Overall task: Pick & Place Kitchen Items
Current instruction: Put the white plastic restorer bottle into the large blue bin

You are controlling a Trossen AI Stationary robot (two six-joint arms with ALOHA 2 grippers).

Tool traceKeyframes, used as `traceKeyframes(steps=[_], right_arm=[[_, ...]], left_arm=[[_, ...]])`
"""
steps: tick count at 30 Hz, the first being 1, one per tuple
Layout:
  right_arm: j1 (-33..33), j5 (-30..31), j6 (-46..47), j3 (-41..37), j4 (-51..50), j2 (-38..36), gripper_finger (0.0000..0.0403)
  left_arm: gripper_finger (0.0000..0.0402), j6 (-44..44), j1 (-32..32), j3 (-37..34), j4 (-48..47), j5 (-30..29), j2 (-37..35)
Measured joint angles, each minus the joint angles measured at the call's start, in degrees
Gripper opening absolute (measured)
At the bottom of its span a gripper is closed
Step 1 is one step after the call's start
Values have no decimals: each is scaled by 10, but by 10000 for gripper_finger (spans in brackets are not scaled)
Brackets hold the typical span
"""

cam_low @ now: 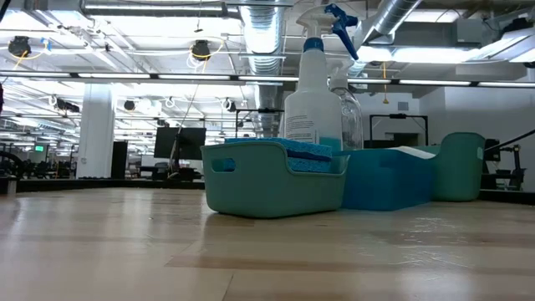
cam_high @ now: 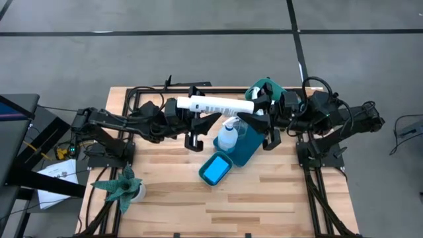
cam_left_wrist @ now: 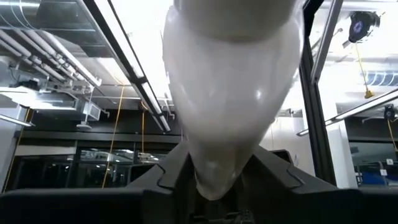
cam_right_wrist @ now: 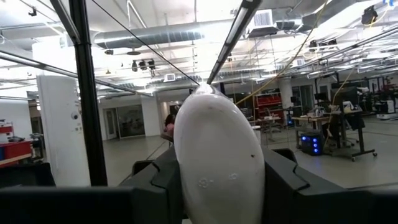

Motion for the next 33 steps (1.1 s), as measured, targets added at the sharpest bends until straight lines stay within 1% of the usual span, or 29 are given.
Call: traceKeyframes(steps=[6, 9, 12, 15, 19, 22, 24, 29, 33], right_arm=[[-5, -4, 0, 0, -3, 0, 136], [-5, -9, 0, 0, -5, 0, 145], [-5, 2, 3, 0, -2, 1, 168], [-4, 20, 2, 0, -4, 1, 202], [-4, 36, 2, 0, -2, 0, 250], [-4, 41, 2, 0, -4, 0, 274], [-4, 40, 2, 0, -4, 0, 286], [-4, 41, 0, -1, -23, -5, 301], [-4, 40, 0, 0, -46, -11, 302]], left_arm=[[91, -25, 4, 0, 4, 1, 0], [85, -28, 4, 0, 3, 1, -3], [82, -31, 7, 0, 1, 0, -5], [81, -32, 7, -1, -8, 0, -17], [81, -31, 7, 1, -59, 0, -51], [81, -30, 7, 1, -116, 0, -70], [80, -30, 7, 1, -171, 0, -91], [80, -32, 7, 1, -386, 1, -153], [80, -58, 5, 1, -548, 1, -193]])
